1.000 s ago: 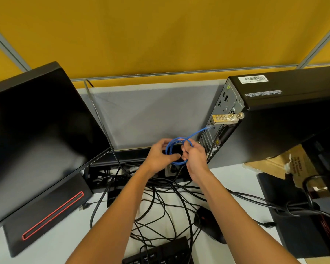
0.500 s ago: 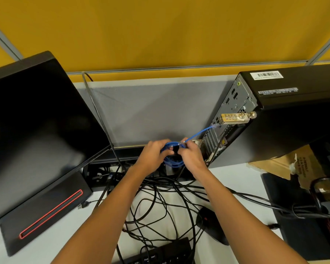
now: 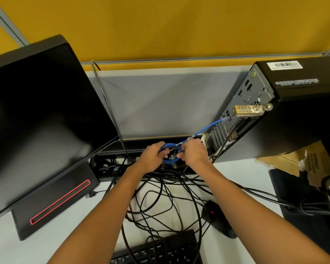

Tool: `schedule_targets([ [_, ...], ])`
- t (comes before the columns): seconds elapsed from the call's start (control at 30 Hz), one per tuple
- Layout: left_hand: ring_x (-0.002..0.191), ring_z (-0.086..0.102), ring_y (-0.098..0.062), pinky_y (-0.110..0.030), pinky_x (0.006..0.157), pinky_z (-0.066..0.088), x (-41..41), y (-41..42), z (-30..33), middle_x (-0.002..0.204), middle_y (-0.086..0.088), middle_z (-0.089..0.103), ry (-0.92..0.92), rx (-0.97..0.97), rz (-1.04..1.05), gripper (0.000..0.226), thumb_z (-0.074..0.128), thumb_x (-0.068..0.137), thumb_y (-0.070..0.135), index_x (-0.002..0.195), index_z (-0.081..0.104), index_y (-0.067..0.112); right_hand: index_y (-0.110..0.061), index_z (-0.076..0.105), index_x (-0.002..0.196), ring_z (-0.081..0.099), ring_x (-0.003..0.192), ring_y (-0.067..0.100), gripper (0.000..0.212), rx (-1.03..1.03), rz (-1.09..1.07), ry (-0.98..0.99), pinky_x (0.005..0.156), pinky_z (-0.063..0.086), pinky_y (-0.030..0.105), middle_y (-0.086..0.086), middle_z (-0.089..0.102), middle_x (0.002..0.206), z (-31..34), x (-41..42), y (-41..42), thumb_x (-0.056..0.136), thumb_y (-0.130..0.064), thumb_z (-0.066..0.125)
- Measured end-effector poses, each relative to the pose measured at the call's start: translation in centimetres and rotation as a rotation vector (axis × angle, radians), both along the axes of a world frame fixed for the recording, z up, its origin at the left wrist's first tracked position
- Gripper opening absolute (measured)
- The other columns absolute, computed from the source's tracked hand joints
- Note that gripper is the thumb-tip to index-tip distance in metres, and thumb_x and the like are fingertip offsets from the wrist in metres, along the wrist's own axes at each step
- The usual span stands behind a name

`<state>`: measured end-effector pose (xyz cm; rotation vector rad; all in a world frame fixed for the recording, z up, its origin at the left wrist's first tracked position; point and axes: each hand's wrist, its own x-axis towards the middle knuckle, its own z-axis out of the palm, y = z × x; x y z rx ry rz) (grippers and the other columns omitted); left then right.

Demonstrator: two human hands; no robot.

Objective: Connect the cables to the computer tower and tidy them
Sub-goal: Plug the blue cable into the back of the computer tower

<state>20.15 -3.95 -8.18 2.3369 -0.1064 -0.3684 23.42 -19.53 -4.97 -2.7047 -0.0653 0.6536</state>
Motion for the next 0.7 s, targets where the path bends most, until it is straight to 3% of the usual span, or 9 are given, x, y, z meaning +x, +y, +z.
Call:
schedule_targets([
  [0.1, 0.077, 0.055, -0.021, -0.037, 0.075, 0.046, 0.1, 0.1, 0.5, 0.081, 0.0, 0.056, 0.026, 0.173, -0.098, 0.014, 0.045, 0.091, 0.0, 0.092, 0.052, 0.013, -0.011, 0.057, 0.113, 0.062, 0.1, 0.027, 0.043, -0.129, 0.071, 0.016, 0.076, 0.048, 0.033, 0.01, 0.061, 0.11, 1.2, 0.0, 0.7, 0.081, -0.032, 0.075],
  [0.2, 0.085, 0.059, -0.025, -0.03, 0.072, 0.038, 0.4, -0.5, 0.8, 0.087, 0.001, 0.056, -0.027, 0.372, -0.198, 0.027, 0.051, 0.081, -0.007, 0.094, 0.047, 0.017, -0.013, 0.064, 0.096, 0.061, 0.074, 0.02, 0.035, 0.035, -0.112, 0.093, 0.06, 0.049, 0.028, 0.004, 0.064, 0.088, 2.3, -0.3, 0.6, 0.072, -0.031, 0.082],
  [0.27, 0.096, 0.059, -0.025, -0.032, 0.082, 0.038, 0.4, -1.3, 0.6, 0.103, -0.003, 0.06, -0.09, 0.526, -0.257, 0.035, 0.056, 0.082, -0.004, 0.11, 0.048, 0.015, -0.01, 0.064, 0.097, 0.063, 0.078, 0.023, 0.033, -0.012, -0.111, 0.103, 0.062, 0.05, 0.029, 0.004, 0.06, 0.085, 3.1, -1.2, -0.1, 0.076, -0.029, 0.08],
  [0.37, 0.111, 0.055, -0.026, -0.036, 0.095, 0.037, 0.2, -2.3, -0.1, 0.122, -0.007, 0.056, -0.185, 0.67, -0.324, 0.052, 0.056, 0.085, -0.001, 0.133, 0.04, 0.012, -0.005, 0.062, 0.097, 0.064, 0.087, 0.027, 0.028, -0.073, 0.085, 0.104, 0.071, 0.052, 0.032, 0.007, 0.057, 0.085, 4.8, -3.4, 0.1, 0.081, -0.025, 0.074],
  [0.47, 0.108, 0.057, -0.025, -0.037, 0.095, 0.04, 0.0, -1.8, 0.0, 0.118, -0.007, 0.059, -0.097, 0.561, -0.276, 0.036, 0.055, 0.086, 0.0, 0.121, 0.051, 0.01, -0.007, 0.066, 0.095, 0.064, 0.089, 0.029, 0.01, -0.103, 0.234, -0.118, 0.064, 0.046, 0.032, 0.011, 0.061, 0.088, 5.6, -3.5, 1.7, 0.085, -0.008, 0.065],
  [0.6, 0.087, 0.062, -0.026, -0.041, 0.077, 0.05, -0.3, 0.0, 0.5, 0.094, -0.005, 0.065, 0.03, 0.254, -0.142, 0.023, 0.05, 0.086, -0.003, 0.104, 0.056, 0.01, -0.008, 0.062, 0.112, 0.057, 0.111, 0.028, 0.026, -0.295, 0.446, -0.245, 0.083, 0.047, 0.033, 0.012, 0.06, 0.113, 5.6, -2.3, 3.5, 0.086, -0.006, 0.063],
  [0.7, 0.081, 0.06, -0.024, -0.044, 0.073, 0.053, -0.5, 0.5, 0.2, 0.09, -0.005, 0.064, 0.06, 0.149, -0.021, 0.011, 0.057, 0.09, 0.008, 0.1, 0.059, 0.014, -0.008, 0.059, 0.116, 0.057, 0.113, 0.032, 0.028, -0.346, 0.49, -0.219, 0.084, 0.047, 0.036, 0.013, 0.059, 0.119, 4.7, -0.9, 3.8, 0.089, -0.007, 0.061],
])
